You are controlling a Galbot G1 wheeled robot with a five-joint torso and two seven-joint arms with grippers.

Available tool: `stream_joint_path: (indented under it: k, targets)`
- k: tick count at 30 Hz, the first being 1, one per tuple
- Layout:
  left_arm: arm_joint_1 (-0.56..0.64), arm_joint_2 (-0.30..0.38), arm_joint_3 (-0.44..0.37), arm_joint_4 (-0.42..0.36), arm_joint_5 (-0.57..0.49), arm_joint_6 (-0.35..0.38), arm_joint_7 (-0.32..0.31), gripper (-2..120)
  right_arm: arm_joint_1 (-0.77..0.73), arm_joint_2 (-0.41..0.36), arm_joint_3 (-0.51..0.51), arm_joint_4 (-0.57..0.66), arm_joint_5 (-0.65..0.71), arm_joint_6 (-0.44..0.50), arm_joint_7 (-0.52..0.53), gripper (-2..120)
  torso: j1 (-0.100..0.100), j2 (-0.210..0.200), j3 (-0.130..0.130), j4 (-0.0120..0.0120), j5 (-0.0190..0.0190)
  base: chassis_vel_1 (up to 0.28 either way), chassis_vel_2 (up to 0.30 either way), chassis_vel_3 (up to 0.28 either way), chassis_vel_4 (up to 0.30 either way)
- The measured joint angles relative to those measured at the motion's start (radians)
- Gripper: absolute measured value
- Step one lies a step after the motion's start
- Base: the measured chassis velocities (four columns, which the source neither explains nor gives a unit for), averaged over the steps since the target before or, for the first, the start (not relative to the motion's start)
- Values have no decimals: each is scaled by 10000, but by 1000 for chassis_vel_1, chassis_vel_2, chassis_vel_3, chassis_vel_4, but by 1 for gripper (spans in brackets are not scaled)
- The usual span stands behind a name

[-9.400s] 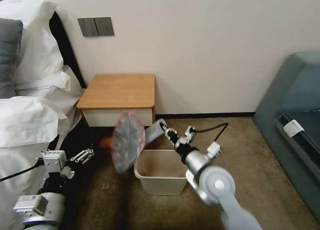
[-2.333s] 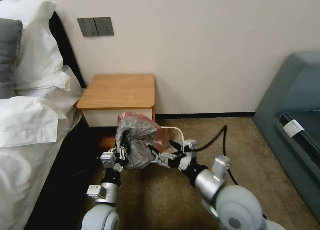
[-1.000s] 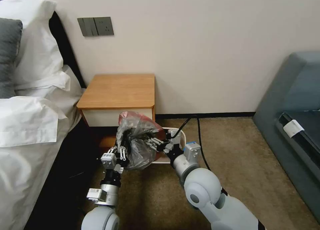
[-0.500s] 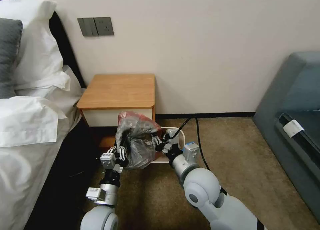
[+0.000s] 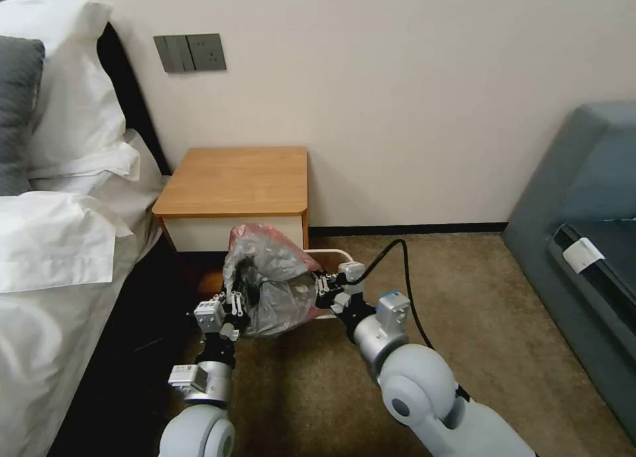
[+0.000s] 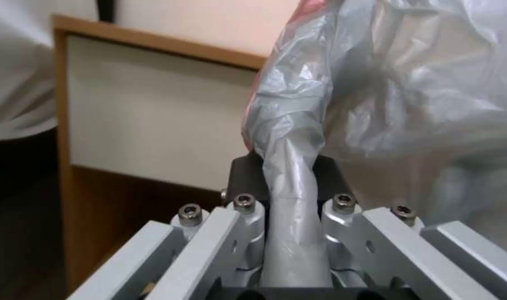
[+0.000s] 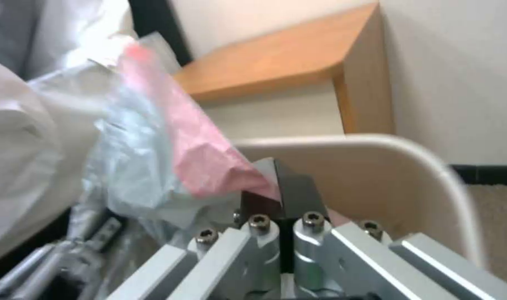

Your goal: Pick up the garbage bag from the table and place it over the trash can.

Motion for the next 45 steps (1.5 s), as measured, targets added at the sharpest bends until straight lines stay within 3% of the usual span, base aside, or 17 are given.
stream_joint_path:
  k: [11,16,20,28,35,45]
  targets:
    - [113,-21,5,6,44,278,-136,8,86,-528,621,1040,668,-217,-417,0,0,0,0,0,0,0,0,0,0]
    - [206,-77,76,-1,133,181,169,8,938,-835,682,746,1430,-524,-92,0,0,1,0,1,0,0,0,0,0]
    - [263,-145,26,-46,166,-16,463,8,1681,-1220,724,402,2496,-1346,1140,0,0,0,0,1,0,0,0,0,0]
    - [296,-198,-394,-74,225,-405,1116,8,2408,-2105,810,173,3925,-1742,1676,0,1,0,0,-1,0,0,0,0,0]
    - [411,-217,-487,-74,313,-624,1593,8,3161,-2606,804,-246,4501,-1837,1669,0,1,0,0,0,0,0,0,0,0]
    - [470,-164,-606,-105,54,-811,2077,8,3824,-3776,847,-511,6161,-2943,1094,0,1,0,0,0,0,0,0,0,0]
